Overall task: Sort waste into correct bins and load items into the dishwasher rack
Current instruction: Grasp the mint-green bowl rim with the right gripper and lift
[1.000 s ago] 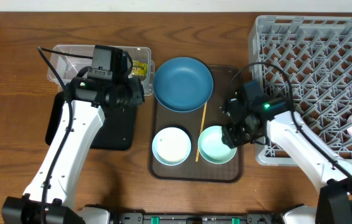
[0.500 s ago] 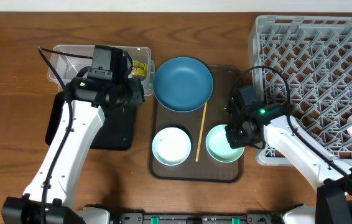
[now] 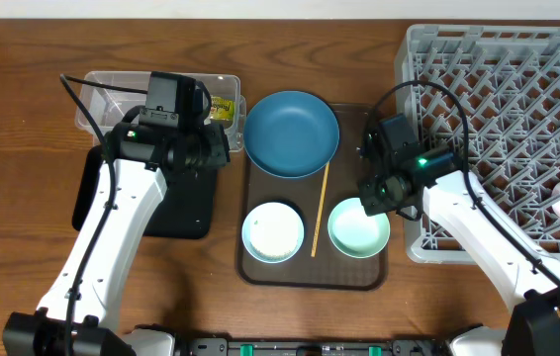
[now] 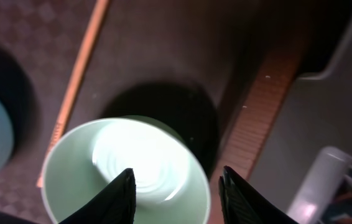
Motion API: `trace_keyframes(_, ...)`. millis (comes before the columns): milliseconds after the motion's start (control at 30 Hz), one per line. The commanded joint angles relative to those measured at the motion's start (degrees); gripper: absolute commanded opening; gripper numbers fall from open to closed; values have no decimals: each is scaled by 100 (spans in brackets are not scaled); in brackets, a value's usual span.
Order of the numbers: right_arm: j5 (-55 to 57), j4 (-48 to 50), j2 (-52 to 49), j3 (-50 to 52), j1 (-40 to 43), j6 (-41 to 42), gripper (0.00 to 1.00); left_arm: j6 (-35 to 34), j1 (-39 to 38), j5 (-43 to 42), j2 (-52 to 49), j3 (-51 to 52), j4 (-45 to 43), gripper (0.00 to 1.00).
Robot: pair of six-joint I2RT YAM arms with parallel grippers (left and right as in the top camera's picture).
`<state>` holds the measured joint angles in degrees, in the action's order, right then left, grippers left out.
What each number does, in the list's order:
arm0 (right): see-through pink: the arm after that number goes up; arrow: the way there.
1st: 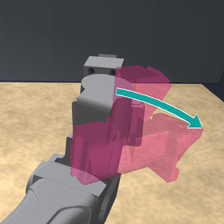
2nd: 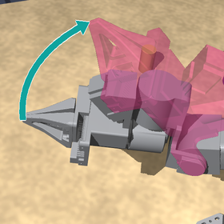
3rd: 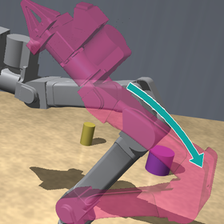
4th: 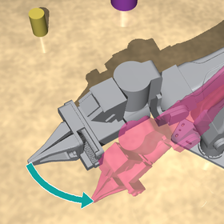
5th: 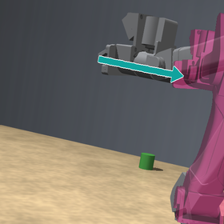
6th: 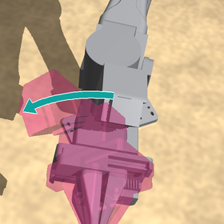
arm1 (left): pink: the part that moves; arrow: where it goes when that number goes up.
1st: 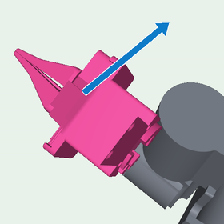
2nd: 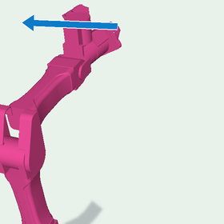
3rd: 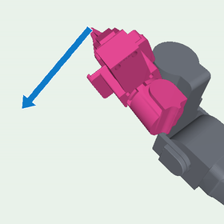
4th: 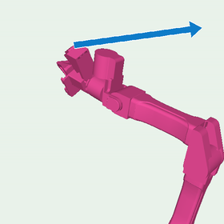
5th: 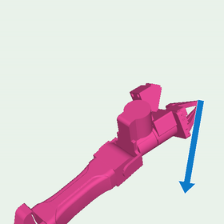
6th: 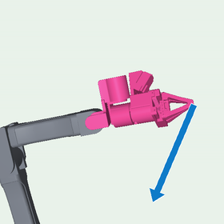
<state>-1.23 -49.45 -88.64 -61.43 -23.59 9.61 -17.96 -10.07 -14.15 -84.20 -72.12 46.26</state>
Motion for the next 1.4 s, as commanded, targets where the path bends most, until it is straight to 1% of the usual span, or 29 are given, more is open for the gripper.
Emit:
trace_keyframes(0, 273, -4, 13, 122, -37, -90, 43, 35, 9, 74, 35, -48, 22, 23)
trace_keyframes(200, 42, 197, 13, 597, -39, -90, 43, 35, 9, 74, 35, -48, 22, 23)
trace_keyframes(333, -70, 319, 13, 883, -44, -22, 40, 33, 9, 74, 35, -48, 22, 23)
trace_keyframes(400, -74, 372, 13, 979, -44, 7, 35, 35, 9, 74, 35, -48, 22, 23)
trace_keyframes(500, -72, 387, 13, 1027, -44, 70, 22, 35, 9, 74, 35, -48, 22, 23)
trace_keyframes(533, -72, 382, 13, 1027, -44, 72, 21, 35, 9, 74, 35, -48, 22, 23)
trace_keyframes(633, -72, 374, 13, 1027, -44, 87, 9, 35, 9, 74, 35, -48, 22, 23)
trace_keyframes(767, -74, 363, 13, 1027, -44, 136, 1, 35, 9, 74, 35, -48, 22, 23)
trace_keyframes(1133, -72, 400, 22, 933, -44, 260, 1, 35, 9, 74, 35, -48, 20, 23)
trace_keyframes(1300, 61, 247, 232, 273, -33, 208, 1, 35, 9, 74, 35, -48, 20, 23)
trace_keyframes(1367, 428, 236, 404, -109, -31, 190, 1, 35, 9, 74, 35, -48, 22, 23)
